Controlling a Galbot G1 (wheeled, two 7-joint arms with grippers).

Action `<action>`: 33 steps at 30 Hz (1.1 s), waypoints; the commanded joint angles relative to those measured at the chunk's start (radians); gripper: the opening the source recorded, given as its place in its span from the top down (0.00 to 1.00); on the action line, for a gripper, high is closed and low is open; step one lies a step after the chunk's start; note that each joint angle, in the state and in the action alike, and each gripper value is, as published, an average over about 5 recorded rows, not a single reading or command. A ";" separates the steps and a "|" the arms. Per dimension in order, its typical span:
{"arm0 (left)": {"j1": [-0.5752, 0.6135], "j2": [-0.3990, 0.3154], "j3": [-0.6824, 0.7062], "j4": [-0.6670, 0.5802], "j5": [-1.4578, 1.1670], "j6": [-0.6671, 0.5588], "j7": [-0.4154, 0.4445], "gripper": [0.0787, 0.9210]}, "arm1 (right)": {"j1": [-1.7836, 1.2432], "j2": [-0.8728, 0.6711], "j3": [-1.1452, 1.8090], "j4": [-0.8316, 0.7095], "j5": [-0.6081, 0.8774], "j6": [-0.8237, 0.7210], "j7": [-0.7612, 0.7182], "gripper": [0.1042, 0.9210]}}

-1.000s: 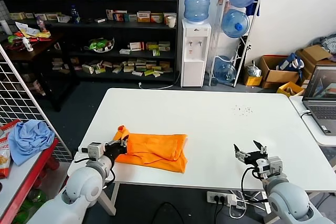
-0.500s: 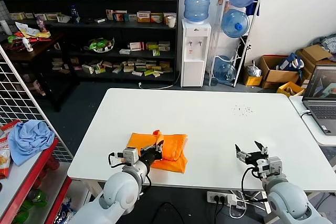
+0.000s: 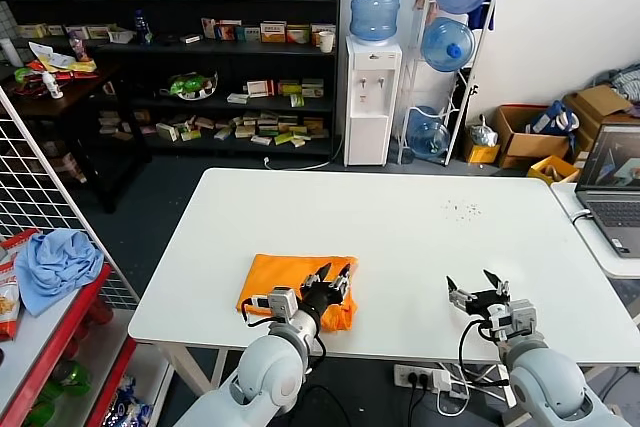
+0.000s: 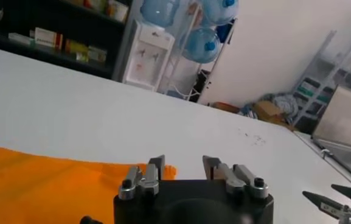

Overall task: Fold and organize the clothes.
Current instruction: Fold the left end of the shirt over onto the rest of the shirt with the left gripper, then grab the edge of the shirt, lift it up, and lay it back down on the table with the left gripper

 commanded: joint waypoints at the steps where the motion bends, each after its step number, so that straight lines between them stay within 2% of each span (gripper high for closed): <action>1: 0.039 0.098 -0.087 -0.006 0.035 -0.054 0.033 0.38 | 0.000 -0.003 -0.004 0.004 -0.003 0.000 -0.006 0.12; 7: 0.103 0.298 -0.209 -0.016 0.039 0.031 0.190 0.18 | -0.004 -0.004 -0.009 -0.003 -0.022 0.018 -0.063 0.12; 10: 0.130 0.361 -0.271 -0.001 0.025 0.057 0.278 0.13 | -0.008 -0.011 -0.013 -0.007 -0.029 0.038 -0.124 0.12; 13: 0.129 0.393 -0.315 0.036 0.003 0.075 0.364 0.12 | -0.010 -0.017 -0.016 -0.012 -0.030 0.051 -0.168 0.12; 17: 0.092 0.404 -0.341 0.126 -0.015 0.080 0.477 0.12 | -0.010 -0.020 -0.013 -0.024 -0.030 0.057 -0.188 0.12; 21: 0.038 0.388 -0.345 0.227 -0.016 0.071 0.549 0.12 | -0.016 -0.021 -0.005 -0.024 -0.028 0.058 -0.193 0.12; 26: -0.001 0.365 -0.332 0.308 -0.003 0.068 0.585 0.12 | -0.030 -0.026 0.006 -0.022 -0.027 0.058 -0.197 0.12; 33: -0.022 0.332 -0.312 0.354 0.011 0.073 0.592 0.12 | -0.034 -0.029 0.007 -0.019 -0.027 0.054 -0.197 0.12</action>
